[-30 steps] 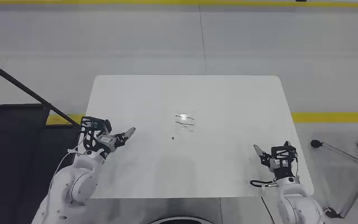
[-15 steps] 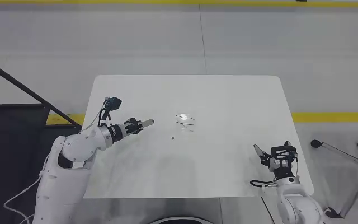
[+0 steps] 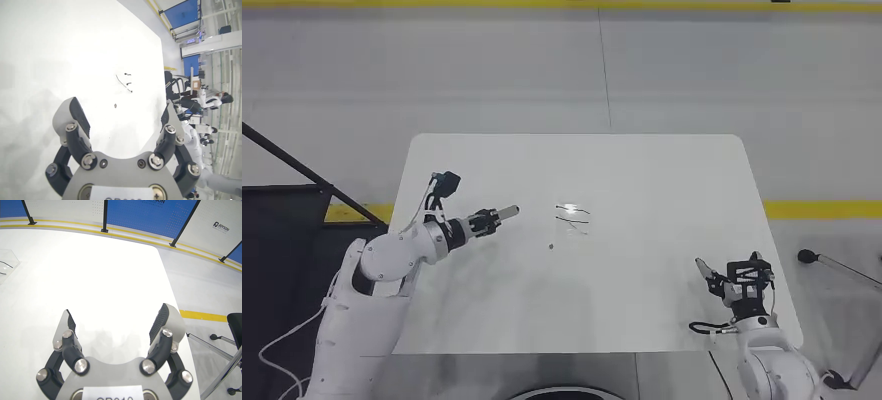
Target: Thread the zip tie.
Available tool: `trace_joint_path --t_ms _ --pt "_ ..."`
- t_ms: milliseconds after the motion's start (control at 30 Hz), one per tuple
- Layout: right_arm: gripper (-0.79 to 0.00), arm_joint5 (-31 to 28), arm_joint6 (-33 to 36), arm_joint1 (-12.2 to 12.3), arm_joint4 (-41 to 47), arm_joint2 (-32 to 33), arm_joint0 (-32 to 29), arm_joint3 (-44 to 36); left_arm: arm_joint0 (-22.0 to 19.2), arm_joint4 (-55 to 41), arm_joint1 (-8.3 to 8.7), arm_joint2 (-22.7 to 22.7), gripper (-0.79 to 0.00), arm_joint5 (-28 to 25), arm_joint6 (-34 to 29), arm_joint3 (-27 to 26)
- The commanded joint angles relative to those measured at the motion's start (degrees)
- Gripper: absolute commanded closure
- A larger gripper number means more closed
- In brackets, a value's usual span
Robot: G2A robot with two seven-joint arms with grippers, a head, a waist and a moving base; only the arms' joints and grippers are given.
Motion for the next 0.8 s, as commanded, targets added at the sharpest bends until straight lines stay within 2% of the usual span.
trace_joint_path --t_ms 0,100,300,333,367,433,467,600,633,667,767 --pt "-0.785 0.0 0.0 0.0 0.0 0.0 0.0 0.0 -2.89 -0.97 -0.23 1.85 -0.785 0.89 0.36 3.37" --pt "-0.785 0.0 0.0 0.0 0.0 0.0 0.0 0.0 -7.05 -3.51 -0.81 5.36 -0.785 1.17 -0.22 8.18" --pt "-0.785 0.0 0.0 0.0 0.0 0.0 0.0 0.0 -14.5 -2.53 -2.02 12.89 -0.785 0.7 0.23 15.88" --pt "-0.785 0.0 0.0 0.0 0.0 0.0 0.0 0.0 -15.59 -2.26 -2.23 13.98 -0.763 0.75 0.43 17.13" --pt "-0.785 0.0 0.0 0.0 0.0 0.0 0.0 0.0 -16.63 -1.92 -2.46 15.04 -0.634 0.78 0.99 18.25" --pt "-0.785 0.0 0.0 0.0 0.0 0.0 0.0 0.0 -18.44 -1.49 -2.96 17.18 -0.619 0.84 1.86 20.35" --pt "-0.785 0.0 0.0 0.0 0.0 0.0 0.0 0.0 -19.25 -1.36 -3.18 18.04 -0.573 0.82 2.24 21.28" --pt "-0.785 0.0 0.0 0.0 0.0 0.0 0.0 0.0 -21.67 -1.56 -3.93 20.76 -0.508 0.35 2.94 24.52" --pt "-0.785 0.0 0.0 0.0 0.0 0.0 0.0 0.0 -22.21 -1.76 -4.09 21.23 -0.449 0.25 3.06 25.28" --pt "-0.785 0.0 0.0 0.0 0.0 0.0 0.0 0.0 -22.66 -1.91 -4.25 21.73 -0.428 0.19 3.18 26.06" --pt "-0.785 0.0 0.0 0.0 0.0 0.0 0.0 0.0 -23.78 -2.46 -4.7 23.02 -0.403 -0.08 3.66 27.98"
